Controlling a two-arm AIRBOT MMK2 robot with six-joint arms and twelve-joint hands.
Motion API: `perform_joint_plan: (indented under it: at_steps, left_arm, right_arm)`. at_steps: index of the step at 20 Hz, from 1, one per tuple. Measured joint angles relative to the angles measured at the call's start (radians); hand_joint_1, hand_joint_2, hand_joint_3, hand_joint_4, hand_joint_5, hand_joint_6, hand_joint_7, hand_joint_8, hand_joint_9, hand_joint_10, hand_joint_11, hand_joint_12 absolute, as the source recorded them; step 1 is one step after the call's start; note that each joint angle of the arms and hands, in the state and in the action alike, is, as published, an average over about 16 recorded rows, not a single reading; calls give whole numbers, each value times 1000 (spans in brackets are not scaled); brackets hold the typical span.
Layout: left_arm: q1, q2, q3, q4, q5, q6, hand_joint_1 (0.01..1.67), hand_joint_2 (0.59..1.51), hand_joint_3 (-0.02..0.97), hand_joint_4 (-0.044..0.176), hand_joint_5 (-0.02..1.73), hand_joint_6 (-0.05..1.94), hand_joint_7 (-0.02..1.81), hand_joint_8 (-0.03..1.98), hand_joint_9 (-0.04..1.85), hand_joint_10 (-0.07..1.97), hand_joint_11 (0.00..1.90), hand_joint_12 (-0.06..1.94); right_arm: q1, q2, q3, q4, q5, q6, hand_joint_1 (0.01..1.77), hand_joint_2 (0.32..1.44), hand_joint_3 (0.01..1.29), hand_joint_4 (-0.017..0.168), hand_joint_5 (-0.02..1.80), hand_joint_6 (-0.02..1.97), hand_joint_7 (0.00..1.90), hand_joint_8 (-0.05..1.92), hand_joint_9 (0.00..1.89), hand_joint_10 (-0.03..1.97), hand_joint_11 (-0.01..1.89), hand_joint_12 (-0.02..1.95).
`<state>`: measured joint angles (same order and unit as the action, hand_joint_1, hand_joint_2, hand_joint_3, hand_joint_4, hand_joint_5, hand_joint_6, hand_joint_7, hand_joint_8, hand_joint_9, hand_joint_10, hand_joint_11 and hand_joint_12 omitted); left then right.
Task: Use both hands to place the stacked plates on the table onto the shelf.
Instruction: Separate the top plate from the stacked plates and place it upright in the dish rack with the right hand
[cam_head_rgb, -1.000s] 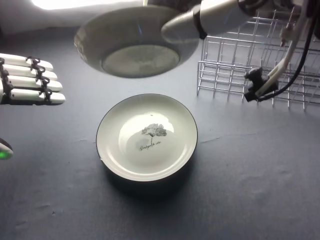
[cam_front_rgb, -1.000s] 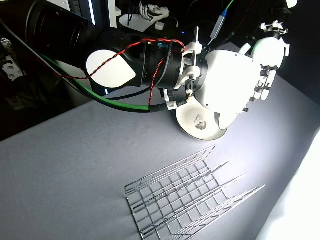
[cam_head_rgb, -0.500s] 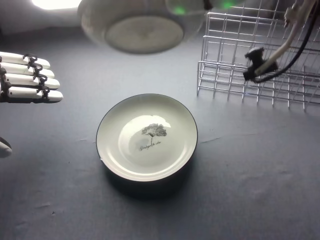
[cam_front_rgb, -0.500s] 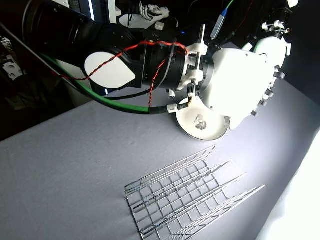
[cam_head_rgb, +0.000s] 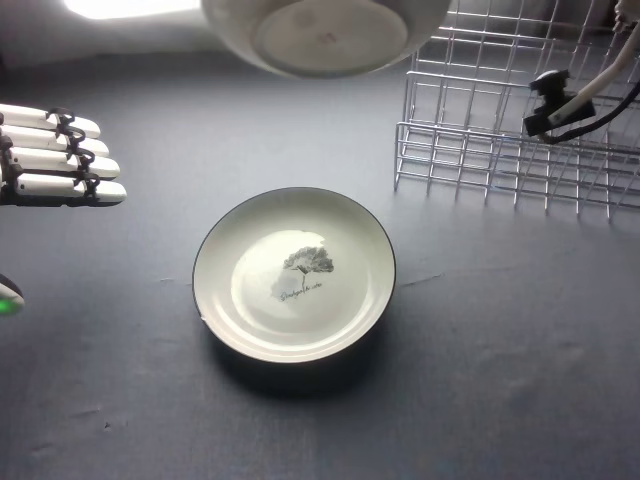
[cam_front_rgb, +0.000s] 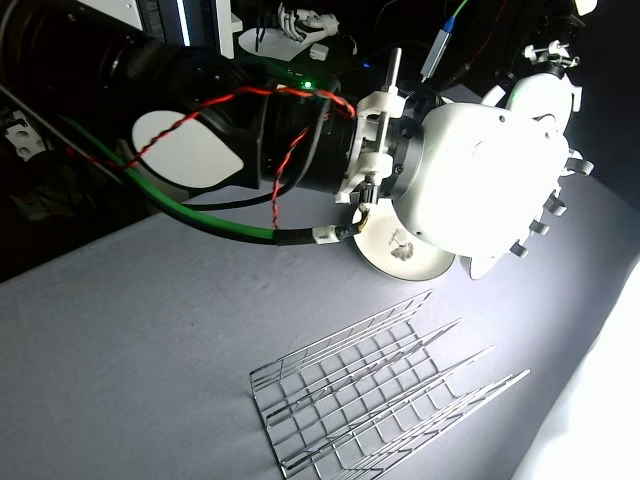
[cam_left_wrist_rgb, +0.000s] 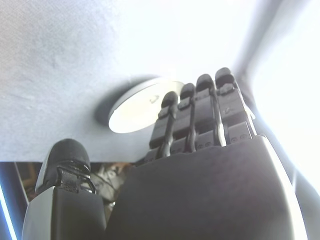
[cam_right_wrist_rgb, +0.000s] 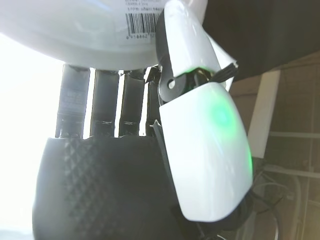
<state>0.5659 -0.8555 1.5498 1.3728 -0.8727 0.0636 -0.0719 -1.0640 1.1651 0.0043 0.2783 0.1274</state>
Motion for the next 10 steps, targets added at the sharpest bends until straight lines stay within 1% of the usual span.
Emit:
perform_joint_plan:
  at_steps: [10]
  left_arm:
    - [0, 0, 0, 0, -2, -3, 15, 1140, 18, 3, 21, 2, 18, -10, 22, 7, 14, 10]
  right_arm:
    - [-5, 64, 0, 2, 0, -3, 1363, 1064, 10, -10, 785, 1080, 976, 964, 948, 1164, 875, 1260]
